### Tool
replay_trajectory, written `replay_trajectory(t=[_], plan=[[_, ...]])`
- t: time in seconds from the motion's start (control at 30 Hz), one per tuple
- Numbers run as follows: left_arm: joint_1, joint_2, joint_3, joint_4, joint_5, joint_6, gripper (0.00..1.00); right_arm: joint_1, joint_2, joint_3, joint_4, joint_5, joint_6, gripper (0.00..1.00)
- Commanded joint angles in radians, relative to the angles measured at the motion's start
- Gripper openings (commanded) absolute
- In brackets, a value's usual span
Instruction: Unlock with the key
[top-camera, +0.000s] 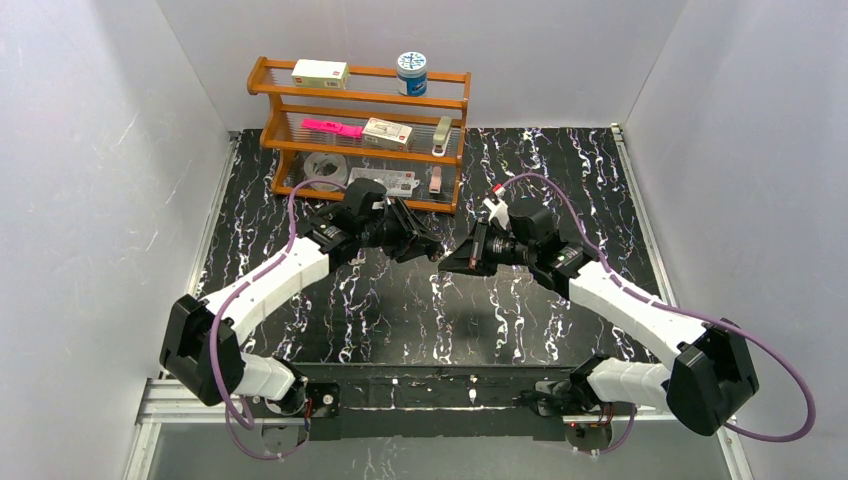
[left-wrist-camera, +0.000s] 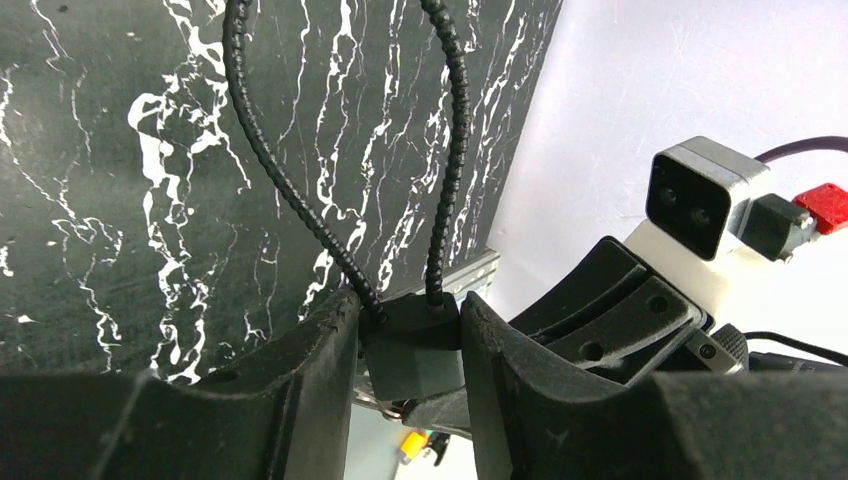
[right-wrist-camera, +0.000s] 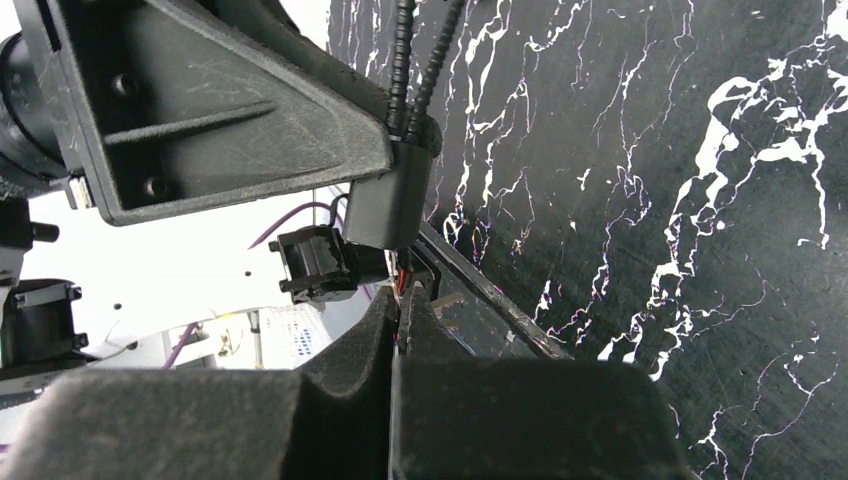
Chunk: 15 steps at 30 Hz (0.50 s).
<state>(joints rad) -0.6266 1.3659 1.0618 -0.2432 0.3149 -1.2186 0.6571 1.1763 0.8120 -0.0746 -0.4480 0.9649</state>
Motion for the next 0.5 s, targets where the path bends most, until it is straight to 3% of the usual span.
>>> replay_trajectory(t=[0.0, 0.47], plan=[[-0.004, -0.08, -0.009, 0.036, -0.012, 0.064, 0.16, 0.002, 0.038, 0.071, -0.057, 0.072, 0.045, 0.01], [-0.004, -0.097, -0.044, 0.062, -0.026, 0.046, 0.13, 0.007, 0.084, 0.151, -0.064, 0.131, -0.009, 0.01]])
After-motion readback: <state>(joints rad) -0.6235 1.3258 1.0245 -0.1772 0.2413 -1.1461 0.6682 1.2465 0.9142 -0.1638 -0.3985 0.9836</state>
